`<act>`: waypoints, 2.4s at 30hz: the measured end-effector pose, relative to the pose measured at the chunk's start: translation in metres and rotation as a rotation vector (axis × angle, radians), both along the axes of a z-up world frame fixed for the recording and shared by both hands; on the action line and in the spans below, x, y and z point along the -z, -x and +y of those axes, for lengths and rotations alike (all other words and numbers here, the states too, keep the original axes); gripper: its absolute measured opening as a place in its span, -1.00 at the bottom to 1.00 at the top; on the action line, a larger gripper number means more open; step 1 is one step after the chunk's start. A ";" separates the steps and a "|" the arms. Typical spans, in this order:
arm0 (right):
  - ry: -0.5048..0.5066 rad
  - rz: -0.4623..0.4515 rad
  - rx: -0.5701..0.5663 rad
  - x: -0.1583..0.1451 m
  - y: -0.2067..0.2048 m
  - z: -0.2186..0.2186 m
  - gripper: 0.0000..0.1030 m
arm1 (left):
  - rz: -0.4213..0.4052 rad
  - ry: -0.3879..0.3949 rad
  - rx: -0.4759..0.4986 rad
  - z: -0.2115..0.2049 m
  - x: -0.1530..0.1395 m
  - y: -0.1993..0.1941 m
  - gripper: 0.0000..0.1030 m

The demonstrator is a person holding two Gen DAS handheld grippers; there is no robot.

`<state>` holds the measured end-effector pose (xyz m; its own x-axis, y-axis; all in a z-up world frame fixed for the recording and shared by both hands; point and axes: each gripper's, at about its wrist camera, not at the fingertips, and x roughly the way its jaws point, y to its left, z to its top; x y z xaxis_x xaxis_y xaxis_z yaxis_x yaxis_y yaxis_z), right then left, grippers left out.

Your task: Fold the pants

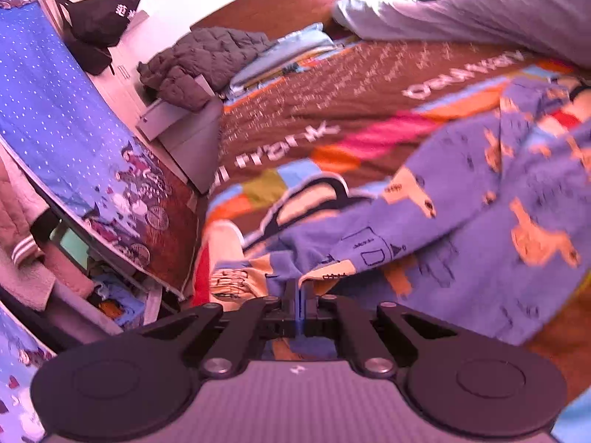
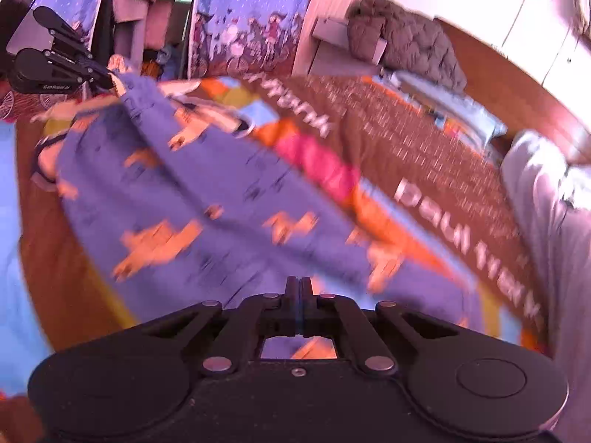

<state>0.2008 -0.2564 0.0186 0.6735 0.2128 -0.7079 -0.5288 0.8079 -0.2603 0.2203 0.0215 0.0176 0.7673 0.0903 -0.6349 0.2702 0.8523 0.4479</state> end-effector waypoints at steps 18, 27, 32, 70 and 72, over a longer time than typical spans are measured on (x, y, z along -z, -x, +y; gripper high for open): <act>0.302 -0.034 -0.364 0.050 -0.086 0.053 -0.01 | 0.008 0.066 -0.018 0.018 0.018 -0.014 -1.00; 0.376 0.044 -0.546 0.053 -0.102 0.084 -0.30 | 0.006 0.022 0.007 0.011 0.014 -0.015 -1.00; 0.408 0.082 -0.563 0.056 -0.101 0.091 -0.92 | 0.017 0.037 -0.023 0.009 0.009 -0.020 -1.00; 0.332 0.051 -0.473 0.050 0.055 0.068 -0.94 | 0.238 0.103 0.005 0.023 0.021 0.030 -0.66; 0.312 0.033 -0.443 0.052 0.058 0.068 -0.86 | 0.263 0.131 -0.006 0.025 0.018 0.031 -0.36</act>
<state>0.1423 -0.1885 -0.0336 0.5435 0.2478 -0.8020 -0.8131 0.3928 -0.4297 0.1892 0.0463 -0.0002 0.5742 -0.0017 -0.8187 0.3576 0.9001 0.2489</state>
